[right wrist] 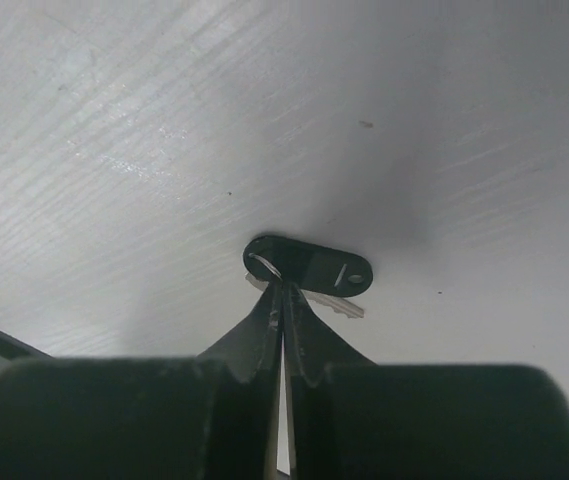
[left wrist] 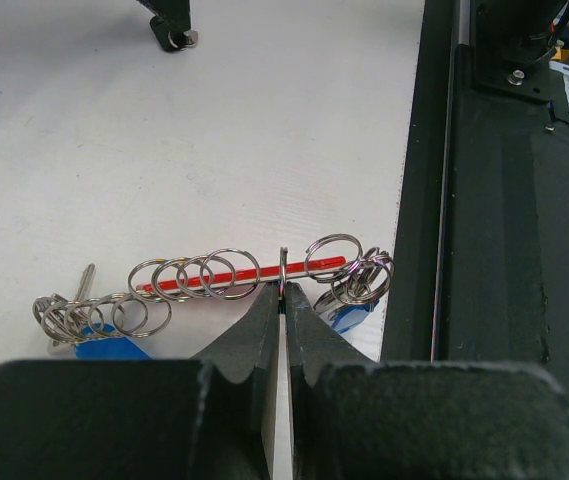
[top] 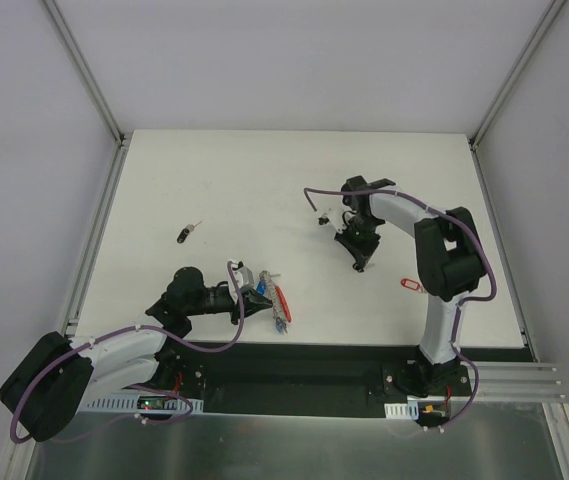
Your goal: Put the keys on the keyring
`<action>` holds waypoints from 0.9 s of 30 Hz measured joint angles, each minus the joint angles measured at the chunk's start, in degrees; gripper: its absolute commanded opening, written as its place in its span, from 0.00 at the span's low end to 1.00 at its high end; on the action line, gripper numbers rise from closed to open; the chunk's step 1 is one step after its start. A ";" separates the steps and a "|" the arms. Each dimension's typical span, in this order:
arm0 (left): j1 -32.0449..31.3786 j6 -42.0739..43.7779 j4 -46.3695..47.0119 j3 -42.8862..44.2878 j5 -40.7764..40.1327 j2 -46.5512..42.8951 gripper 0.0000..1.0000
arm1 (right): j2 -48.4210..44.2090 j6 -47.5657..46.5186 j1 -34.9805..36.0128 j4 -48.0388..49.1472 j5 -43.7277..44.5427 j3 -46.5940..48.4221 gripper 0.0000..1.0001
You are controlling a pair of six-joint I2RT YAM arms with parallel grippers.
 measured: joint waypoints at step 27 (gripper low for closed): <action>0.00 0.00 -0.02 0.28 -0.02 0.50 0.00 | -27.30 25.16 11.19 40.00 1.90 -31.32 0.01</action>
